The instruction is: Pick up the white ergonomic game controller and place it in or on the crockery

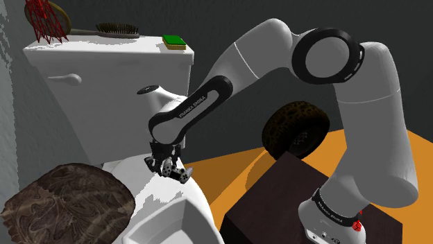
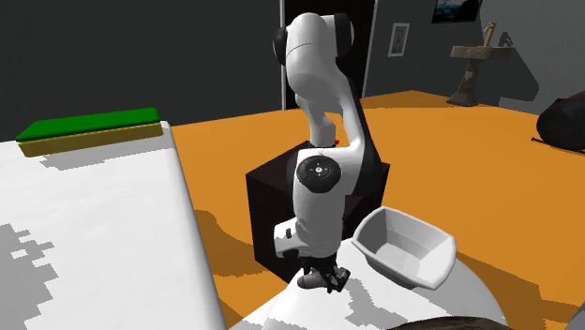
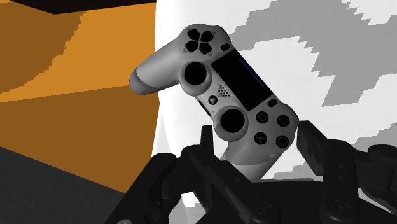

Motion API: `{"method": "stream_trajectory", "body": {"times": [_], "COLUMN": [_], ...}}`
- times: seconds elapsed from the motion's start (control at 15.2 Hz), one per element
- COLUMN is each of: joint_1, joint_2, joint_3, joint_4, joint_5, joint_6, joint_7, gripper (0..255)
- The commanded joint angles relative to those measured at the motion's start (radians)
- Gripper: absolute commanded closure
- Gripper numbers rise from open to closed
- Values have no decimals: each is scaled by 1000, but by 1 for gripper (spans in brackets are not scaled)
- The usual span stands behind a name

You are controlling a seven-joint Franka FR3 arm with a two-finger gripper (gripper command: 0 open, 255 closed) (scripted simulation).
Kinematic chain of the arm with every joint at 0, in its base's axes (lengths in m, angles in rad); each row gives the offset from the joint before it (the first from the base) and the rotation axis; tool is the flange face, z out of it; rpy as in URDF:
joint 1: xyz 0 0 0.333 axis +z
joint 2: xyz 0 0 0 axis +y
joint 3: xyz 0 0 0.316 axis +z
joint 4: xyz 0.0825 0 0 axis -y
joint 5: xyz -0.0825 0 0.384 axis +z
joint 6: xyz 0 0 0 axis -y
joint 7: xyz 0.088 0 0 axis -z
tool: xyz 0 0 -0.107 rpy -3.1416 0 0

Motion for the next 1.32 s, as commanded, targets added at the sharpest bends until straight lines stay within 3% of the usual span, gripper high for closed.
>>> {"method": "stream_trajectory", "body": {"times": [0.0, 1.25], "joint_1": [-4, -31], "joint_2": [-19, -178], "joint_3": [4, 41], "joint_4": [-3, 29], "joint_5": [6, 62], "joint_6": [-16, -201], "joint_7": [-3, -29], "gripper": [255, 255]}}
